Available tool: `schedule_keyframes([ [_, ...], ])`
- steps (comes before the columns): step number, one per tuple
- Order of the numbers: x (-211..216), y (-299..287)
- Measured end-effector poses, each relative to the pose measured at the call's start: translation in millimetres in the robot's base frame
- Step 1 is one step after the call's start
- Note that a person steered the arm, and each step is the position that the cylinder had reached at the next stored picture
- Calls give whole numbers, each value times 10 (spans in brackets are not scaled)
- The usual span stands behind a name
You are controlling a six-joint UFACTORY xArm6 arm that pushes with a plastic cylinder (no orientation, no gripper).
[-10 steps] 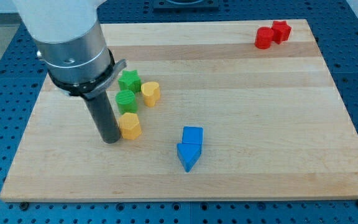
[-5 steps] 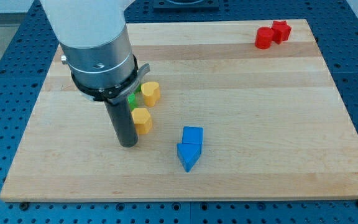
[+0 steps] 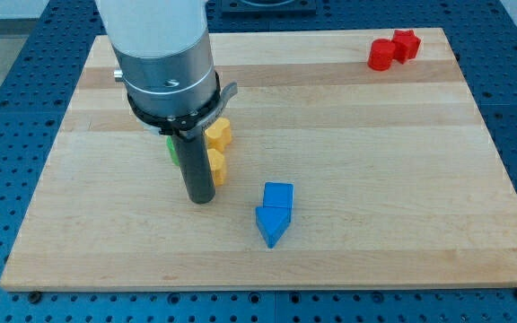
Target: Move the yellow hexagon below the yellow heart
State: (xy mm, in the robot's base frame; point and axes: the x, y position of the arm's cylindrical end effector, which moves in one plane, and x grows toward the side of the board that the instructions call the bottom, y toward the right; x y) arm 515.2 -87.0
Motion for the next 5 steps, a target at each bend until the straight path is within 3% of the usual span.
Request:
schedule_keyframes([
  [3,-55,-4],
  [5,435,71],
])
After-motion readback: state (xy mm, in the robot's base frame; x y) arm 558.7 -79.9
